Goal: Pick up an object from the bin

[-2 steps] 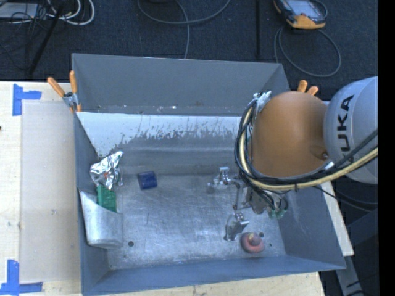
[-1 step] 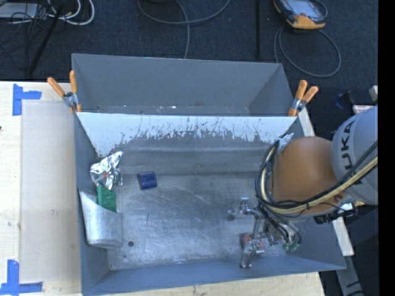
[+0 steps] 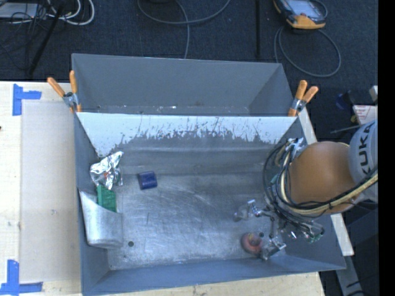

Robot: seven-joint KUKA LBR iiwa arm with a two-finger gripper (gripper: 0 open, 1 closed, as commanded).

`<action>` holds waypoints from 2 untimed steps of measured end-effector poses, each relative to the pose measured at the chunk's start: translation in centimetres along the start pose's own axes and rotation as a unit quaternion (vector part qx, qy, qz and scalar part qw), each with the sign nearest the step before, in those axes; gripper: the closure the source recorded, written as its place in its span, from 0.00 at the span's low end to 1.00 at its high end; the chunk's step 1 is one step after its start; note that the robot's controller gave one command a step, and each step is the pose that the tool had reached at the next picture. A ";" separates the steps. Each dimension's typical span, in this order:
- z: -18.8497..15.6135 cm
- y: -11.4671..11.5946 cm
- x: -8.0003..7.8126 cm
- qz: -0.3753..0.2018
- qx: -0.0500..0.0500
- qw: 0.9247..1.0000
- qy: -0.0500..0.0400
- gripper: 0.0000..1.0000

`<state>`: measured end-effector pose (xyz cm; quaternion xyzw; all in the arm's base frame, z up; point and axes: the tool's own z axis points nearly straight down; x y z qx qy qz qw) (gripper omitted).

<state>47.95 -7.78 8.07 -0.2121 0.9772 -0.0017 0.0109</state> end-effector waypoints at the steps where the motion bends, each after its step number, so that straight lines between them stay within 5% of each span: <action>1: 0.1 0.1 0.4 0.002 -0.003 1.000 0.008 1.00; 2: -13.0 1.7 -1.2 -0.024 -0.003 1.000 0.007 1.00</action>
Offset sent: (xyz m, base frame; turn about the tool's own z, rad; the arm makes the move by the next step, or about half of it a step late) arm 0.0000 0.0000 0.0000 0.0000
